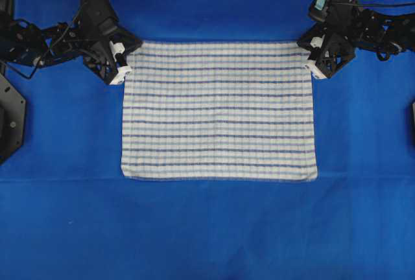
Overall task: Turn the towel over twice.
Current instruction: 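Close both grippers on the towel's far corners, then lift the towel by its far corners and pull it upward and away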
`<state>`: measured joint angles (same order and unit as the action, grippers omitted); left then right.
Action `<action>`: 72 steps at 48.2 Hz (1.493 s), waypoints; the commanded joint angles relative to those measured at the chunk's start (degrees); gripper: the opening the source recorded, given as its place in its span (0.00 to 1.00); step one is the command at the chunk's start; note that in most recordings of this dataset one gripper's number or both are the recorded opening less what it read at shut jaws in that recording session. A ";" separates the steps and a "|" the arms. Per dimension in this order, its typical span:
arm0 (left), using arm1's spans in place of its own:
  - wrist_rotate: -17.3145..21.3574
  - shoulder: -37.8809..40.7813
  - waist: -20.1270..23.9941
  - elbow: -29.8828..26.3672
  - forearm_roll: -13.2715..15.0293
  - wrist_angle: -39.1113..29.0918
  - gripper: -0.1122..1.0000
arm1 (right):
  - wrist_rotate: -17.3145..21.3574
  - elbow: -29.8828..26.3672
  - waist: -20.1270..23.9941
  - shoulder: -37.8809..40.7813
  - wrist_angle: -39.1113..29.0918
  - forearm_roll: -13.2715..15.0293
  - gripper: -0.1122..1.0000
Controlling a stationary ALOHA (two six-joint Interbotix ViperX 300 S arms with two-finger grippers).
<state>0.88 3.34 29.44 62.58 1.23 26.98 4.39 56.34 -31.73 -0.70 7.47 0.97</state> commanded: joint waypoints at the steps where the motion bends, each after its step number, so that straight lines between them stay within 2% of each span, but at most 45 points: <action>1: 0.09 -3.60 0.79 -1.32 0.09 -1.14 0.12 | 0.09 -1.14 -1.76 -2.64 0.79 -0.18 0.14; 8: 1.23 -9.32 2.72 -3.78 0.09 -6.24 0.12 | 0.00 -2.02 -5.01 -6.94 0.79 0.00 0.14; 19: 8.44 -18.02 5.45 -9.49 0.09 -13.18 0.12 | -1.14 -4.31 -10.28 -15.91 -0.35 0.35 0.14; 25: 11.60 -21.97 6.77 -12.57 0.09 -16.08 0.12 | -2.02 -6.15 -11.16 -21.09 -2.99 1.23 0.14; 42: 12.13 -29.88 7.29 -19.42 0.09 -26.19 0.12 | -2.64 -10.81 -11.25 -32.08 -10.90 2.90 0.14; 59: 12.13 -35.07 6.42 -19.51 0.09 -28.83 0.12 | -2.55 -12.30 -10.55 -37.53 -14.85 3.78 0.14; 65: 12.13 -35.60 5.98 -19.78 0.09 -30.41 0.12 | -2.29 -12.13 -9.14 -37.88 -16.26 3.78 0.14; 72: 12.04 -35.51 3.34 -19.34 0.09 -33.40 0.12 | -1.41 -11.16 -5.80 -37.97 -20.13 2.99 0.14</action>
<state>13.01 -31.64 34.10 44.21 1.23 -5.36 2.81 45.35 -39.20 -38.14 -11.43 4.57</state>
